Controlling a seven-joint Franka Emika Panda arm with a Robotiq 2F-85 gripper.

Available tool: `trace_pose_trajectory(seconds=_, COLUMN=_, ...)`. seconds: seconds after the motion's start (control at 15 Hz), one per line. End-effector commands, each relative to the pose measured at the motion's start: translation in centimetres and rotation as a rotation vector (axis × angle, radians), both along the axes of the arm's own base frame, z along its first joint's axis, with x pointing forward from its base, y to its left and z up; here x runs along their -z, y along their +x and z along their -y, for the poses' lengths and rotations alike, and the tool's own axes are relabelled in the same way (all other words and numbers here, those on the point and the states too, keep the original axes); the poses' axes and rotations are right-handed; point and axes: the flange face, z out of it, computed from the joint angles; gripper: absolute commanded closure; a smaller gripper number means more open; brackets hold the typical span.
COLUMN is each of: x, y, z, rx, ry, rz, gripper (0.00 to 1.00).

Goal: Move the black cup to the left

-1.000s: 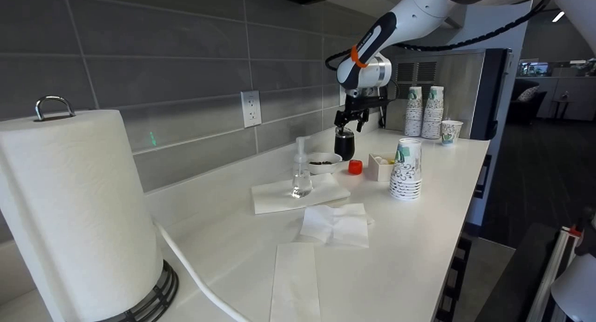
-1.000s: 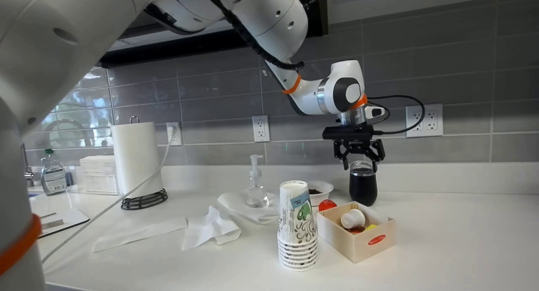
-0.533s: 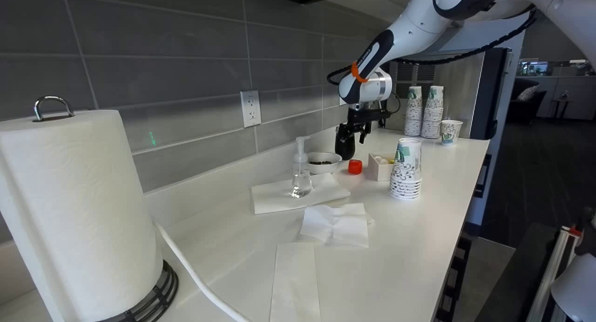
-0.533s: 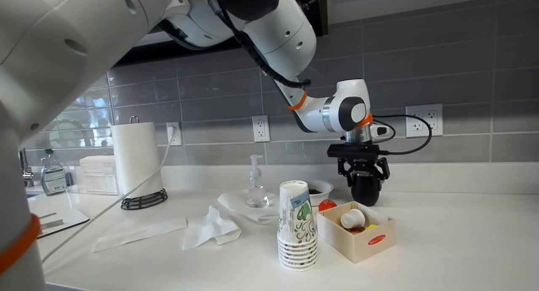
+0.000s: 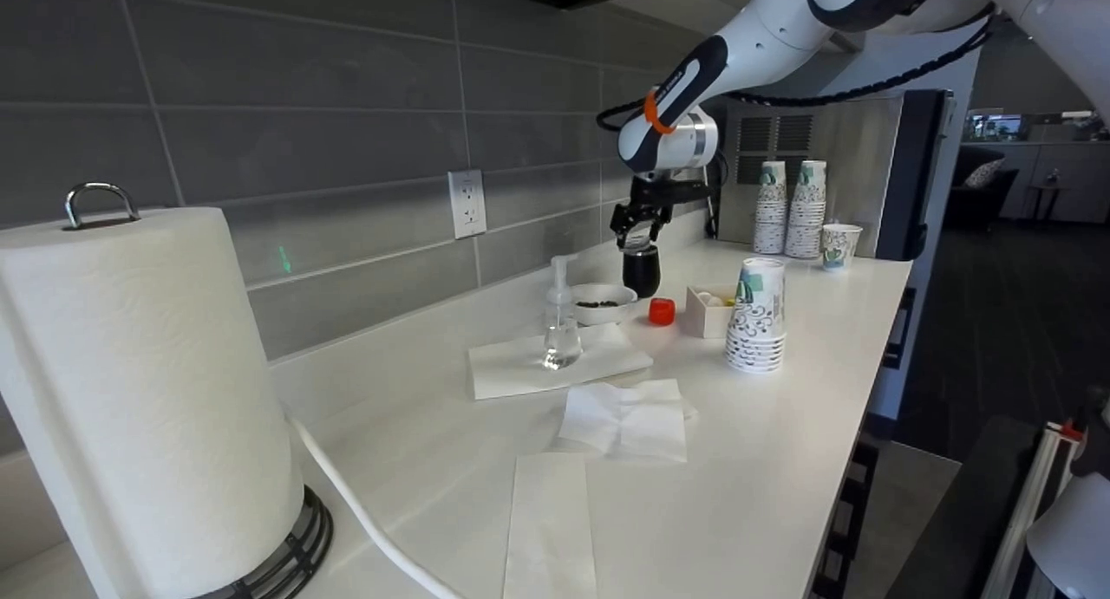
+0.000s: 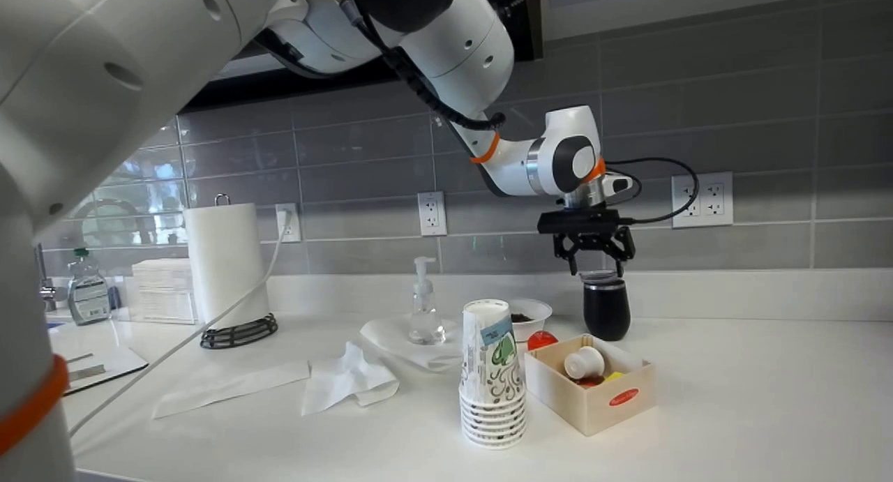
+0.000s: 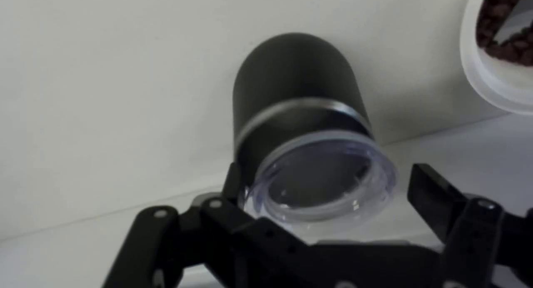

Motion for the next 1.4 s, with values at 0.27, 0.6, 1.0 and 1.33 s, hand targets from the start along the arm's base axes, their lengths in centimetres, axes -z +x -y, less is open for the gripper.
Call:
trace_pose_trajectory(seconds=0.27, x=-3.9, y=1.1, z=-1.8, rx=-0.063, ry=-0.031, rz=0.029, gripper=0.0)
trace_pose_trajectory(seconds=0.6, x=-3.8, y=0.2, z=-0.5, rx=-0.022, ry=-0.039, rz=-0.03, gripper=0.0)
trace_pose_trajectory(seconds=1.0, x=-2.5, y=-0.5, z=0.1, rx=-0.002, ry=-0.02, rz=-0.105, gripper=0.0)
trace_pose_trajectory(seconds=1.33, x=-2.0, y=-0.3, z=0.1, rx=0.017, ry=-0.015, rz=-0.1, gripper=0.0)
